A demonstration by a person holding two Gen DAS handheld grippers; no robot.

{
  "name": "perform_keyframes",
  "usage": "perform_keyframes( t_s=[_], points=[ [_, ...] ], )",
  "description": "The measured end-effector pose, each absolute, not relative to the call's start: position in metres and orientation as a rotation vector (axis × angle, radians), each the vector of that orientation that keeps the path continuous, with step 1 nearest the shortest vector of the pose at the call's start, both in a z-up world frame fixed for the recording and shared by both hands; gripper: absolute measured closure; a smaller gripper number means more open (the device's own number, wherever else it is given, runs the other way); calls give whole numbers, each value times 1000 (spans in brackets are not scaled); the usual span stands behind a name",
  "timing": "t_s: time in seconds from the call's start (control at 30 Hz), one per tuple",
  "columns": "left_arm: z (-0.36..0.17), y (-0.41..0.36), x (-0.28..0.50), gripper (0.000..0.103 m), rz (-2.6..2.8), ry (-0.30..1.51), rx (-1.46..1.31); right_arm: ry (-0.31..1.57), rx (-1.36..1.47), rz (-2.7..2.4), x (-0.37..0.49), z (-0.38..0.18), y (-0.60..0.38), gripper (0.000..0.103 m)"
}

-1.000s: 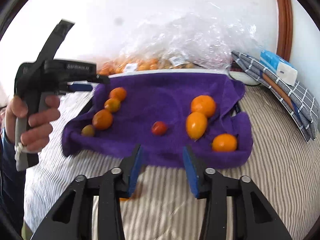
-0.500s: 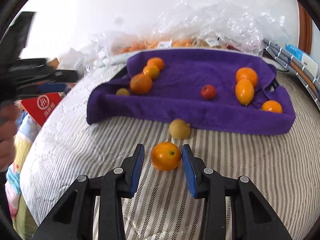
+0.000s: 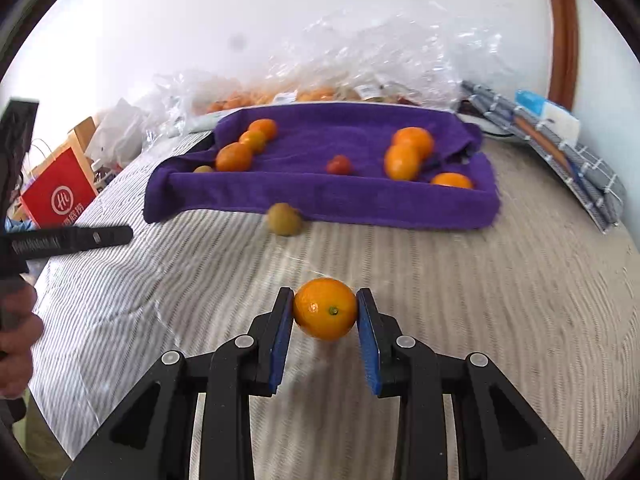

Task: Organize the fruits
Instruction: 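Grasp a small orange with the right tool while the left tool withdraws, then grasp the greenish fruit with the left tool while the right tool holds its orange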

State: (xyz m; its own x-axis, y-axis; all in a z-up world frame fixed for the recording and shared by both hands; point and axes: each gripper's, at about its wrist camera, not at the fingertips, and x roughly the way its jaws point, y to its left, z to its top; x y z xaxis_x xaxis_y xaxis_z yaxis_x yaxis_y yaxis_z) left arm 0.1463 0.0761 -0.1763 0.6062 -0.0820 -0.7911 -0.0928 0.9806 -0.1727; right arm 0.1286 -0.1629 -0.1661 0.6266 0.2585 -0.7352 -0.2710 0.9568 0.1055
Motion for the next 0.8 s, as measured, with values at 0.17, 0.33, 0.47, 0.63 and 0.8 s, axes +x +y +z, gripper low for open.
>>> perform_keyframes(
  t_s=[0.17,0.33,0.47,0.63,0.8],
  points=[
    [-189,52,146,49,30,911,-202,841,-36,276,127,-166,-184,71],
    [-191,45,144,49,38,895,-183,883,-47,275,136,-170,-197,71],
    [-192,47,141,50,48,883,-164,911,-43,286,143,-175,-199,71],
    [-192,46,142,50,64,889,-165,938,-54,299,145,-180,-196,71],
    [-190,37,153,51,14,896,-184,914,-26,308,142,-177,-198,71]
  ],
)
